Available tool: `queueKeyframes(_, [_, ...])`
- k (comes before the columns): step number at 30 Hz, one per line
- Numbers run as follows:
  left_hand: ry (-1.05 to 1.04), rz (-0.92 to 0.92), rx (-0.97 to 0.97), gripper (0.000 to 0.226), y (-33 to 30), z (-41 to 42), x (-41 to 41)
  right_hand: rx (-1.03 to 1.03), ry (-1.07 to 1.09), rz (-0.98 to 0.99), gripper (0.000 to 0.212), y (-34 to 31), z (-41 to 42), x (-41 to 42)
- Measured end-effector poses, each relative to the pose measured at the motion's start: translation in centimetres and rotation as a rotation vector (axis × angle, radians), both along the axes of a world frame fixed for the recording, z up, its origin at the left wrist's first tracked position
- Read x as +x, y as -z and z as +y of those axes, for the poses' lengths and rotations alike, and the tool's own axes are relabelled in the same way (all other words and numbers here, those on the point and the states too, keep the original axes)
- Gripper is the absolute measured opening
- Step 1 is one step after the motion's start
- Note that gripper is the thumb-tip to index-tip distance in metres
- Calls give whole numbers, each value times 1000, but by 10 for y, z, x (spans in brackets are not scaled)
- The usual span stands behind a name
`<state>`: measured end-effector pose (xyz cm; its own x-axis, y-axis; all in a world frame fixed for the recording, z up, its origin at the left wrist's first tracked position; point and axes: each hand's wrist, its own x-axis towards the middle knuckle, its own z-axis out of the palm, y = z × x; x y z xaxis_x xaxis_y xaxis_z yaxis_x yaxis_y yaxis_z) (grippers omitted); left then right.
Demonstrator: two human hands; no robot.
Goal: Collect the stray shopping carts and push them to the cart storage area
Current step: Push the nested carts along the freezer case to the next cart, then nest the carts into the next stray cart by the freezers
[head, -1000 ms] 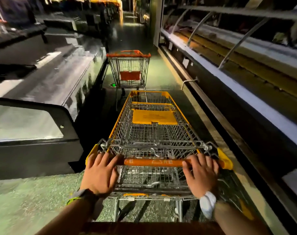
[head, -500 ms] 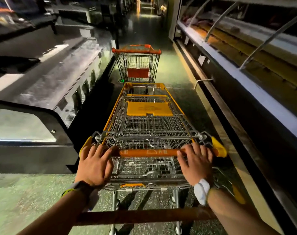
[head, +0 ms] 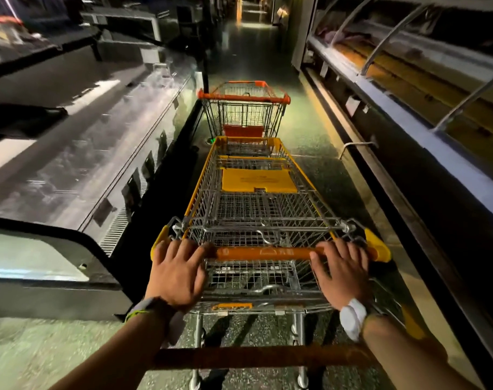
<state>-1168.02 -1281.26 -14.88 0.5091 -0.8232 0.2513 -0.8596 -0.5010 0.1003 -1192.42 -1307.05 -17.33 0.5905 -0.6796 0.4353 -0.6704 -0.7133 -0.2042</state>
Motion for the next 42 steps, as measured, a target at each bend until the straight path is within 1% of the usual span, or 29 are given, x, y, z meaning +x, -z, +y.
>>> queueKeyframes(5, [14,23,-28,49,-2,-38,44,10,1,-1,40,0,-38,44])
queueKeyframes(6, [17,-3,-45,49,-3,-39,46,8,-3,-15,39,-1,-38,48])
queueKeyframes(10, [12,-12,-72,48,-5,-65,70,-4,-5,-32,37,-1,-64,75])
queueKeyframes(14, [-7,1,-44,48,-6,-89,90,28,-14,-18,38,1,-91,98])
queueKeyframes(17, [-48,51,23,50,-5,-121,110,34,-30,-8,38,-1,-125,121])
queueKeyframes(20, [-69,53,75,51,-5,-130,119,45,-29,2,38,-4,-136,130])
queueKeyframes(25, [-77,61,92,52,-7,-149,137,41,-46,0,35,-6,-155,149])
queueKeyframes(35, [-82,62,91,51,-6,-179,171,55,-51,33,39,-6,-187,181])
queueKeyframes(39, [-76,81,96,51,-6,-189,189,92,-33,40,44,-9,-196,196])
queueKeyframes(42, [-80,112,93,51,-6,-192,194,97,-47,33,42,-12,-200,200])
